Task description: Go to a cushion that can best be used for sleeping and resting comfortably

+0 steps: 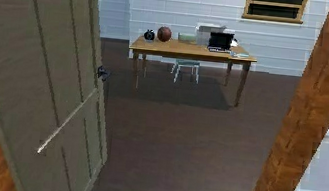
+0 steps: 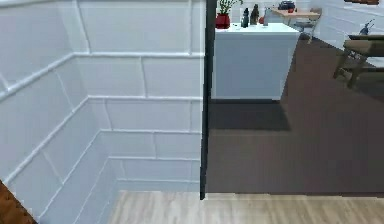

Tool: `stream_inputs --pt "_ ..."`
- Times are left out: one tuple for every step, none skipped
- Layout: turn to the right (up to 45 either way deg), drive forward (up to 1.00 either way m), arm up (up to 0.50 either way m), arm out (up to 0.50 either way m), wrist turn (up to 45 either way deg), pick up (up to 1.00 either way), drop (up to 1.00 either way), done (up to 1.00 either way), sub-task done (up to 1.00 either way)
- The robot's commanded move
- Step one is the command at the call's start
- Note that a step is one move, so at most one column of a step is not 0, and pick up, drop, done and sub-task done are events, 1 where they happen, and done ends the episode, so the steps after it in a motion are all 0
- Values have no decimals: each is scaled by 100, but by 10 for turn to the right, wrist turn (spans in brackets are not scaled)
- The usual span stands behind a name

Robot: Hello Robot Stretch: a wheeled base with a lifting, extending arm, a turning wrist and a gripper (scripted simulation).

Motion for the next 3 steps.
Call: stream_inputs --pt "0 30 0 0 0 0 0 0 0" --pt "0 30 0 0 0 0 0 0 0" --pt "330 0 0 0 0 0 0 0 0"
